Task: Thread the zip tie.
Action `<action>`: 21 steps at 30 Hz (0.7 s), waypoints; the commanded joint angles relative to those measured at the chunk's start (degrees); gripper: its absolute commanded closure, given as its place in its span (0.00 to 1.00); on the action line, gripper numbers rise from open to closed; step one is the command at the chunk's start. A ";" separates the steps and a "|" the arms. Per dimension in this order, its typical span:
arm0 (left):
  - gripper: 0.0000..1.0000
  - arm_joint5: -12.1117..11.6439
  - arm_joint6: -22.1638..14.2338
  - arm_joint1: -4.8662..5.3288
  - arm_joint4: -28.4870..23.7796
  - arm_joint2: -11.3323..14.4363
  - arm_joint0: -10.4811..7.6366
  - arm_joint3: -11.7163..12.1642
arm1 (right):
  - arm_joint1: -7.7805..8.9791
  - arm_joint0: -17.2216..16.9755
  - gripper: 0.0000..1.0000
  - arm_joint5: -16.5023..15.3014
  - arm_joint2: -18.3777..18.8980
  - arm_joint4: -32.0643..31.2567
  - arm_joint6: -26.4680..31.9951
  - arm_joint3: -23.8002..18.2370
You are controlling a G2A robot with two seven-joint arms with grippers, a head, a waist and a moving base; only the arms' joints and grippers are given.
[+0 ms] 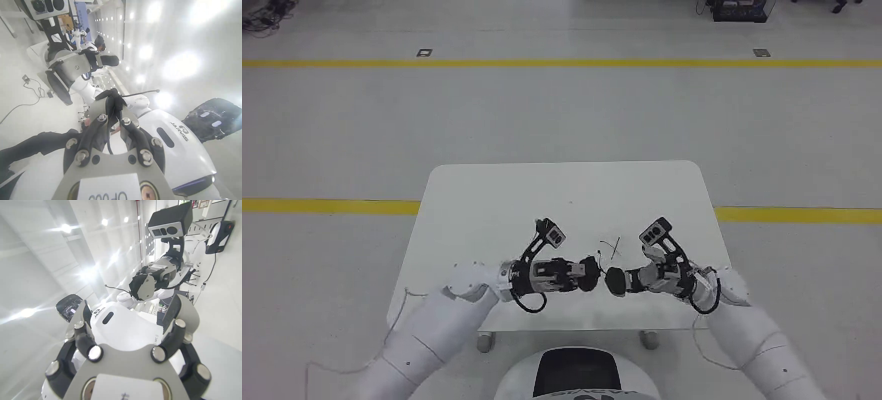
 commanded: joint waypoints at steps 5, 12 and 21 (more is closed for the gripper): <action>1.00 0.02 -1.08 -0.41 -2.48 -0.12 -0.03 0.79 | 0.09 0.39 0.00 0.26 -1.49 3.36 -0.01 -0.39; 1.00 0.56 0.75 -0.47 -1.48 -0.11 0.00 0.34 | 1.08 -0.19 0.00 -5.03 -2.17 1.29 -0.01 -2.88; 1.00 1.59 1.99 -0.77 -4.89 0.14 0.30 0.47 | 2.20 -0.89 0.00 -7.45 -2.16 2.68 -0.01 -5.06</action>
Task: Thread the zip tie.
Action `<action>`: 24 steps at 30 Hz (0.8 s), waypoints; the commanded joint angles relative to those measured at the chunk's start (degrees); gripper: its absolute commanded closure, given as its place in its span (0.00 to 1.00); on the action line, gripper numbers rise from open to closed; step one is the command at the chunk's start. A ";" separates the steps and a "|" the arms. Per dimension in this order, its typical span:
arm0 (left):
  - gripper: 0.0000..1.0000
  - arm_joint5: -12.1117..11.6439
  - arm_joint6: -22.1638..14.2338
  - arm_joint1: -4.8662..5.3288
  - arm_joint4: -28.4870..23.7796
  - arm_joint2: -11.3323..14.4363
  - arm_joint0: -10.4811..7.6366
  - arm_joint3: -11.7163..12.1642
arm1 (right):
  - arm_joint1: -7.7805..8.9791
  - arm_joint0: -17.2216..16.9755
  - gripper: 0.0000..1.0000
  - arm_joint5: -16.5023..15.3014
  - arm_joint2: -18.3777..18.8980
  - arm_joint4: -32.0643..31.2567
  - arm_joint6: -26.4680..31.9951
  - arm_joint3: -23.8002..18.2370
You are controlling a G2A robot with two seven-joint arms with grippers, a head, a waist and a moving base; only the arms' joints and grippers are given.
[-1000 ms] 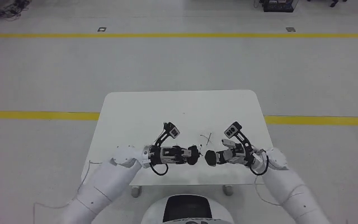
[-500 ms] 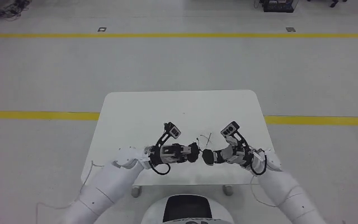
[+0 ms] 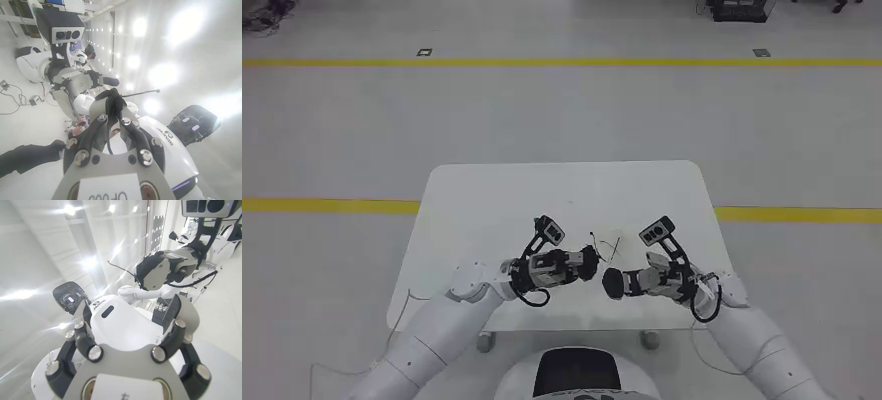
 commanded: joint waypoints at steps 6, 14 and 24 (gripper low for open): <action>1.00 -0.21 -0.29 0.10 2.07 -0.10 -0.54 0.32 | -0.06 0.00 0.00 0.38 -0.06 -0.41 -1.22 -0.44; 1.00 0.96 -1.29 -0.22 -3.77 0.04 0.44 0.07 | -0.70 0.51 0.11 0.63 0.32 2.33 -0.84 -0.83; 1.00 1.73 -3.11 -0.39 -4.23 0.17 -0.09 1.22 | -1.59 2.09 0.54 1.67 -0.41 2.06 -0.75 0.70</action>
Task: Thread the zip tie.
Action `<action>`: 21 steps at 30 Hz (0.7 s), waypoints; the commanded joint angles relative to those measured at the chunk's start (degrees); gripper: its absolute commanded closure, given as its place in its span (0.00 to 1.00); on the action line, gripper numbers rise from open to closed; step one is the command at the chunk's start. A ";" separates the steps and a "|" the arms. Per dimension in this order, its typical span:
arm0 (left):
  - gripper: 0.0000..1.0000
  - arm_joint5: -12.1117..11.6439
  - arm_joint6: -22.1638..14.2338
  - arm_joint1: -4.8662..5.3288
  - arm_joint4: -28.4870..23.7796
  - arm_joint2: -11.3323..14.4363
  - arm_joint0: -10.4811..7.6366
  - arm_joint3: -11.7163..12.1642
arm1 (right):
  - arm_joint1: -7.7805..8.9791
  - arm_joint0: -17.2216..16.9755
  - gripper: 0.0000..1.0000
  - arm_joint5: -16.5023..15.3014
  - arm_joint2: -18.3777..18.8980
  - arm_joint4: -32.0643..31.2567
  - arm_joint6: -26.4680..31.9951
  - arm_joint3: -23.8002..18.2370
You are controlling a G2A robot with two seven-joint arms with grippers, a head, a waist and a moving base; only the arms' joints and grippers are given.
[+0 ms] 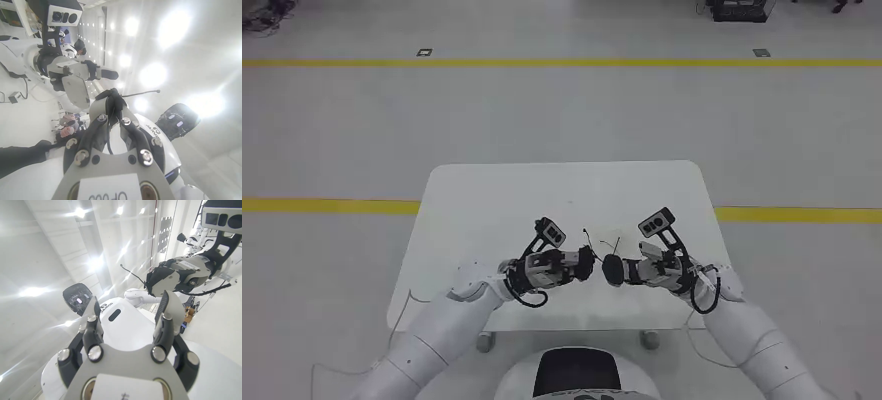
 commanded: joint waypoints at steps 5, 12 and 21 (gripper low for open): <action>1.00 0.06 0.07 -0.01 0.26 0.04 -0.05 0.06 | -0.43 0.59 0.60 0.88 -0.62 -1.62 -0.97 0.70; 1.00 0.06 0.07 -0.01 0.26 0.04 -0.05 0.06 | -0.96 1.29 0.67 1.68 -1.34 -2.77 -1.73 1.46; 1.00 0.06 0.07 -0.01 0.26 0.04 -0.05 0.06 | -1.60 1.98 0.79 1.58 -1.96 -3.61 -1.90 1.92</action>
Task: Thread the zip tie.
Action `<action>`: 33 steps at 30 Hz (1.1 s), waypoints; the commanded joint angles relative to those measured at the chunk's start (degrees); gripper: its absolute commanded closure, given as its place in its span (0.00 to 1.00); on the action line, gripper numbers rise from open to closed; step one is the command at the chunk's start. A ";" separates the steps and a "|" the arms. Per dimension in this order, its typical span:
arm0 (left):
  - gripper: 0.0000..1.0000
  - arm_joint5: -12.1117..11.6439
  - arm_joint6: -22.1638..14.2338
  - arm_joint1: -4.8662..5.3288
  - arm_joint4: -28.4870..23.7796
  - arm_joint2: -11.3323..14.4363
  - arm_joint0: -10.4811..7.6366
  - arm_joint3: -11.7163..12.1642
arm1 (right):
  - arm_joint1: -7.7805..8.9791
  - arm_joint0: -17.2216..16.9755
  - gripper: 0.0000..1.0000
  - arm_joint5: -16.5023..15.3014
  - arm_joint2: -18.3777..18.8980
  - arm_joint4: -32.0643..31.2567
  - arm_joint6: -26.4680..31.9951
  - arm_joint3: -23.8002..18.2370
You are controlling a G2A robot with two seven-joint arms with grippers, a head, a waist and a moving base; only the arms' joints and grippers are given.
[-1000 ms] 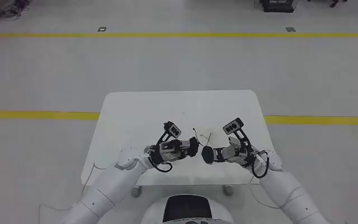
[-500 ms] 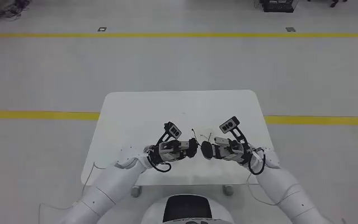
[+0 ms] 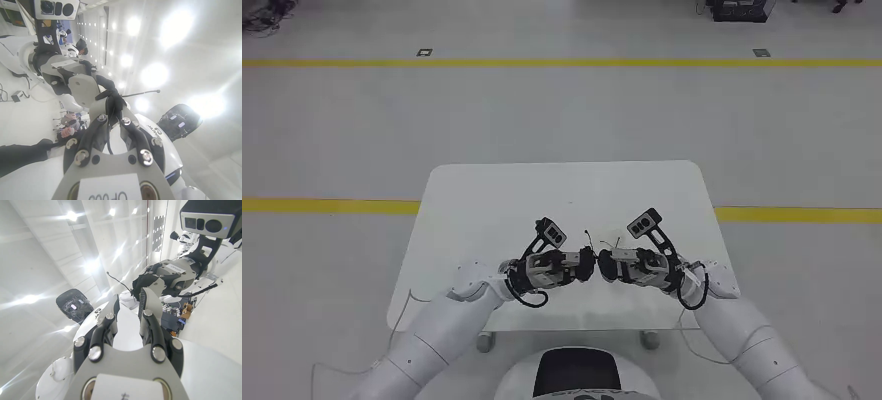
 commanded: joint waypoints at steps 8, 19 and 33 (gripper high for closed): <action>1.00 0.00 0.00 0.00 0.00 0.00 0.00 0.00 | -0.41 0.11 0.87 -0.22 0.19 -0.69 0.04 0.11; 1.00 0.00 0.00 0.00 0.00 0.00 0.00 0.00 | -0.76 0.00 0.88 -0.27 0.66 -1.58 0.10 -0.19; 1.00 0.00 0.00 0.00 0.00 0.00 0.00 0.00 | -1.11 -0.30 0.89 -0.46 1.19 -2.64 1.06 -0.53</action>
